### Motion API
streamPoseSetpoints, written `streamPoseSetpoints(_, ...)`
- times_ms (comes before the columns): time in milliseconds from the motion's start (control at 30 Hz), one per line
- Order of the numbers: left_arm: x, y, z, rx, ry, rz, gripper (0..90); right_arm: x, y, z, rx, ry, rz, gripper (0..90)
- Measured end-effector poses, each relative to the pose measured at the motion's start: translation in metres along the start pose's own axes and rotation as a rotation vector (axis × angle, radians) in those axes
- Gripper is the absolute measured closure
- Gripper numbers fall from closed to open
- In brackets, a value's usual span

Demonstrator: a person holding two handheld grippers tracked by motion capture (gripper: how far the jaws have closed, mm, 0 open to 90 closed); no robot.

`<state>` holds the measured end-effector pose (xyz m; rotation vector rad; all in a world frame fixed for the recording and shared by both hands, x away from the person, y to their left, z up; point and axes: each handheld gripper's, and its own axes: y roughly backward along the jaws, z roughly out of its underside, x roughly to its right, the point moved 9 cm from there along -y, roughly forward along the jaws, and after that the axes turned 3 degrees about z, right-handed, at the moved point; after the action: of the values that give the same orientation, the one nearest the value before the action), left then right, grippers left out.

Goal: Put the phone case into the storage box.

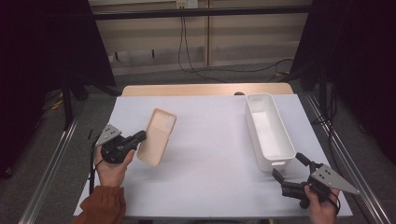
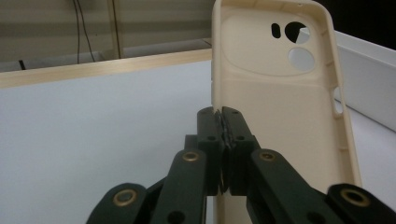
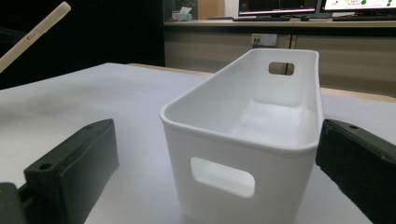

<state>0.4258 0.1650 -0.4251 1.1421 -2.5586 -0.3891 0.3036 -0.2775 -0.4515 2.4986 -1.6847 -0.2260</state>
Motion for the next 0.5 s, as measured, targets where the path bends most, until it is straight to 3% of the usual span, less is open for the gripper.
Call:
streamPoseSetpoints(167, 0.011, -0.004, 0.003, -0.008, -0.009, 0.025, 87.5, -0.004, 0.003, -0.005, 0.004, 0.0, -0.01, 0.0)
streamPoseSetpoints(500, 0.035, 0.001, 0.0, 0.022, -0.02, 0.058, 87.5, -0.014, 0.009, -0.02, 0.033, 0.018, -0.016, 0.0)
